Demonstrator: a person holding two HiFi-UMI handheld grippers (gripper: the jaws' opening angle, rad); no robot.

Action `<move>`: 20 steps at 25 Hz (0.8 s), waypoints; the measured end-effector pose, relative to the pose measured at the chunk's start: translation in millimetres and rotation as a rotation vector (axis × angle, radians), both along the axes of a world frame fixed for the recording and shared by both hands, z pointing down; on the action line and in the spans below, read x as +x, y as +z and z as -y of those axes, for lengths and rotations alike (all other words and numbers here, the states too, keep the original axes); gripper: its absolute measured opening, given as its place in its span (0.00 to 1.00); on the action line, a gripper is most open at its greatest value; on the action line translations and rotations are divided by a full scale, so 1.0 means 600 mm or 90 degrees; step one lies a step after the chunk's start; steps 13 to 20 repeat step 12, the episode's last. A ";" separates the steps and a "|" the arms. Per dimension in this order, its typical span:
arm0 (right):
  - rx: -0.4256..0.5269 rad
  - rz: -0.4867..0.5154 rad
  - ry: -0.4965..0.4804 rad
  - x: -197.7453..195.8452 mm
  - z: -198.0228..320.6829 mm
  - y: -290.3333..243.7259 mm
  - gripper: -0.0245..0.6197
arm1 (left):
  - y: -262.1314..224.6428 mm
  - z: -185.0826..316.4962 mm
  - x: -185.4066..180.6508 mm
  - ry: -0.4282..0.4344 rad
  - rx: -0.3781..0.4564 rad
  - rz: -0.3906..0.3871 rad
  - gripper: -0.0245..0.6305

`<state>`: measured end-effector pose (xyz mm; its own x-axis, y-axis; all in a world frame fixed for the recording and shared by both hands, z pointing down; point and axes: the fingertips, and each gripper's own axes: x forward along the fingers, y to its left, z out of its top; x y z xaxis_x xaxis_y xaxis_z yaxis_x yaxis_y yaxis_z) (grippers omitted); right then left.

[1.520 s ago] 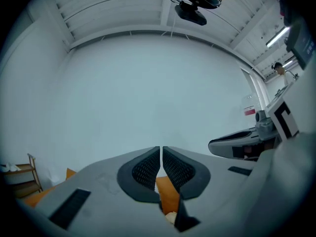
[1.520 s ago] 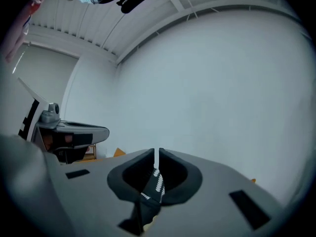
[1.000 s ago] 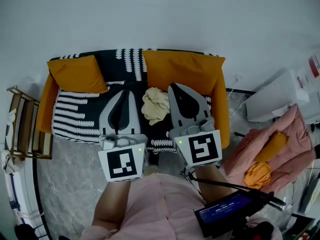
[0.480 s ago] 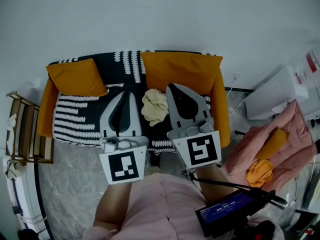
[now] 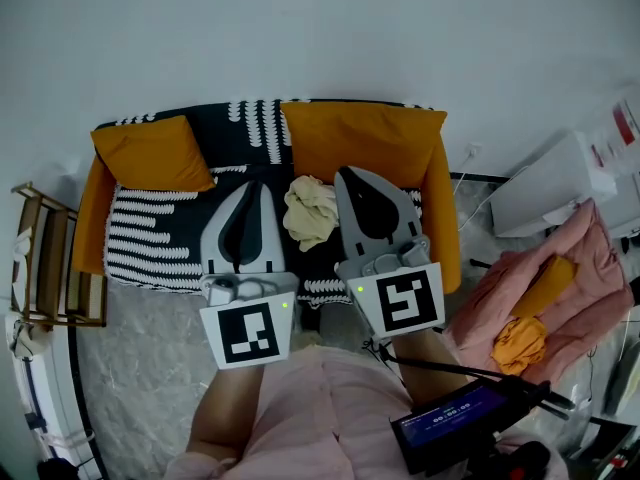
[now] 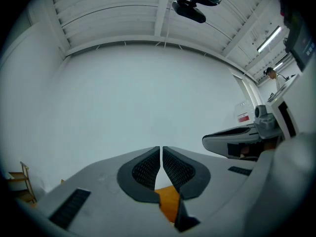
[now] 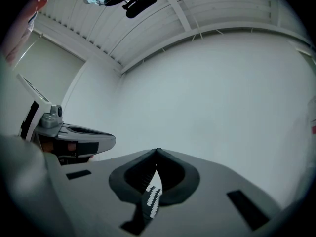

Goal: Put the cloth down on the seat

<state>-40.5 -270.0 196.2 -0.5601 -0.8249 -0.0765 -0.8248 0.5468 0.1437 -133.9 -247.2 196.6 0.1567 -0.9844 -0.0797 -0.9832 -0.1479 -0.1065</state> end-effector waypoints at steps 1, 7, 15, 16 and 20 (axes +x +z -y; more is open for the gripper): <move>0.000 0.000 0.001 0.000 0.000 0.000 0.04 | 0.000 0.000 0.000 0.001 0.000 0.000 0.07; 0.000 0.000 0.005 -0.001 -0.001 0.001 0.04 | 0.002 0.001 0.000 0.005 0.000 -0.003 0.07; 0.005 -0.001 0.005 0.002 -0.005 0.004 0.04 | 0.004 -0.002 0.003 0.006 0.002 -0.001 0.07; 0.005 -0.001 0.005 0.002 -0.005 0.004 0.04 | 0.004 -0.002 0.003 0.006 0.002 -0.001 0.07; 0.005 -0.001 0.005 0.002 -0.005 0.004 0.04 | 0.004 -0.002 0.003 0.006 0.002 -0.001 0.07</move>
